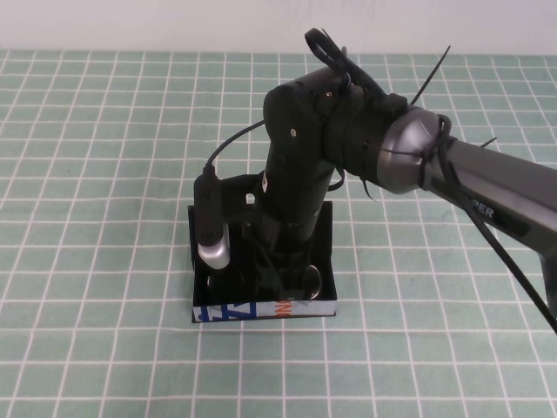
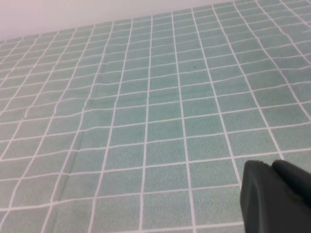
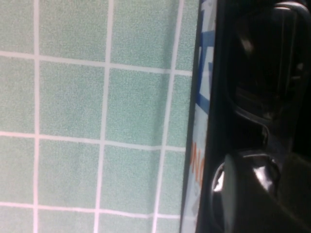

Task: Return glasses to glasses case
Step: Place the glasses in the glasses case, then close the glasses case

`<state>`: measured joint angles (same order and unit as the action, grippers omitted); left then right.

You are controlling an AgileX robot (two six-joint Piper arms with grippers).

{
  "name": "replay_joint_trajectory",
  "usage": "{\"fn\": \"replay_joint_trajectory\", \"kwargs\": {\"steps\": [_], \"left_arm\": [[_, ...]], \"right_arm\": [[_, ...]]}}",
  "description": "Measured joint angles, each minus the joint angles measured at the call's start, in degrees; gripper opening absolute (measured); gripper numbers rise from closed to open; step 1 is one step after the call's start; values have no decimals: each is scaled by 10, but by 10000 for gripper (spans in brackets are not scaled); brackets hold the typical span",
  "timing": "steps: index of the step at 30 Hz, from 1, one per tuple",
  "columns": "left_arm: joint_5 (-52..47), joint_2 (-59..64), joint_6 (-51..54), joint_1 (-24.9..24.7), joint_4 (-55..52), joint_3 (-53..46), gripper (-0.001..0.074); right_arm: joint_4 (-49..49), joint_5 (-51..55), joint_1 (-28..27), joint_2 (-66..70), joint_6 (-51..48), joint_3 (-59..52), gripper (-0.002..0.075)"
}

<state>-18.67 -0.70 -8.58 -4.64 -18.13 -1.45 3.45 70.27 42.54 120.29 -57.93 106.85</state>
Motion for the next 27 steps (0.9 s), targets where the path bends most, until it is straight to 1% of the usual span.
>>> {"fn": "replay_joint_trajectory", "kwargs": {"steps": [6,9,10,11,14,16,19,20,22,24,27], "left_arm": [[1,0,-1,0,0,0,-2],[17,0,-20,0,6,0,-2],[30,0,-34,0,14,0,-2],[48,0,-52,0,24,-1,-2],[122,0,-143,0,73,-1,-2],[187,0,-198,0,89,-1,-2],[298,0,-248,0,81,-1,-2],[318,0,-267,0,64,3,-2],[323,0,-311,0,6,24,-2],[318,0,-377,0,-74,65,-2],[313,0,-490,0,-237,136,-2]], "right_arm": [[0,0,0,0,11,0,158],[0,0,0,-7,19,0,112],[0,0,0,-13,25,0,84],[0,0,0,-21,31,0,53],[12,0,-4,-59,48,0,8],[35,0,-16,-86,54,0,-3],[89,2,-43,-129,57,0,-8],[110,3,-53,-144,57,0,-10],[145,5,-74,-172,57,0,-11],[167,6,-91,-194,57,0,-11],[189,8,-114,-227,57,0,-11]]}}
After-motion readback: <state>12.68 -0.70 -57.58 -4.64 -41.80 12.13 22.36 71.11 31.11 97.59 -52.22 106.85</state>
